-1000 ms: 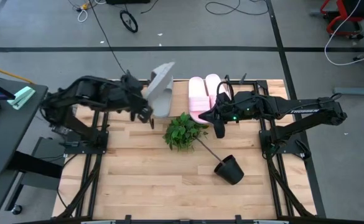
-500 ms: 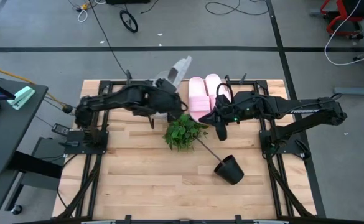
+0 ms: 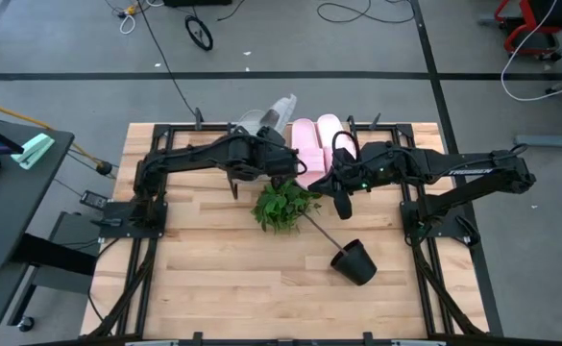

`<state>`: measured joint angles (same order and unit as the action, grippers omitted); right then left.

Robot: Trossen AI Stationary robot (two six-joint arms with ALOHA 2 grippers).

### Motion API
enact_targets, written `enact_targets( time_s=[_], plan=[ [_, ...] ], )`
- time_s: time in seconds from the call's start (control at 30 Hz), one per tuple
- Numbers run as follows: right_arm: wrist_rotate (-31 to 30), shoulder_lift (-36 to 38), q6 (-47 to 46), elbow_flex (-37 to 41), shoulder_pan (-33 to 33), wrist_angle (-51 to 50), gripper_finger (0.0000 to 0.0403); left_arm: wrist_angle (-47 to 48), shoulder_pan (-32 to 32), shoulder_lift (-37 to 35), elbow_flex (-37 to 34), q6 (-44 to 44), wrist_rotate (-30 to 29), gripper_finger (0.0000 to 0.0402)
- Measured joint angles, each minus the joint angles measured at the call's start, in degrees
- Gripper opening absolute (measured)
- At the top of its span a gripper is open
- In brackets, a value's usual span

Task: Pick and place slides into the shelf
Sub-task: Put the gray slides on the shelf

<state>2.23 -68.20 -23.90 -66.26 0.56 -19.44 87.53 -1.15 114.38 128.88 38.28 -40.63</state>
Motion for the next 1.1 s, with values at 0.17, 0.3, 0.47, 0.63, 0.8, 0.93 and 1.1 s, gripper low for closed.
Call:
enact_targets(
  time_s=[0.17, 0.3, 0.47, 0.63, 0.8, 0.93, 1.1],
  plan=[
    [-1.3, 0.0, 1.0, 0.0, 0.0, -2.6, 0.0012, 1.9, 1.0, -0.1, 0.0, 0.3, -1.2, 0.0053],
    [-1.9, 0.0, 1.2, 0.0, 0.0, -4.0, 0.0012, 1.2, 1.3, 0.1, 0.1, 0.9, -1.3, 0.0053],
    [-1.9, 0.0, 1.2, 0.0, 0.0, -4.2, 0.0012, 0.3, 1.2, 1.7, 0.1, 2.3, -1.3, 0.0053],
    [-1.9, 0.0, 0.8, 0.0, 0.0, -4.3, 0.0011, -0.5, 1.0, 3.8, 0.1, 3.2, -1.3, 0.0053],
    [-1.9, 0.0, 0.0, -0.1, 0.0, -4.9, 0.0009, 1.3, 1.0, 5.6, 0.0, 4.8, -1.5, 0.0053],
    [-1.9, 0.2, 0.0, 0.0, 0.0, -5.3, 0.0009, 2.2, 1.0, 6.2, 0.1, 5.5, -2.0, 0.0053],
    [-1.9, 0.7, 0.0, 0.0, 0.0, -6.0, 0.0009, 2.4, 1.1, 6.3, 0.1, 4.8, -2.0, 0.0053]
  ],
)
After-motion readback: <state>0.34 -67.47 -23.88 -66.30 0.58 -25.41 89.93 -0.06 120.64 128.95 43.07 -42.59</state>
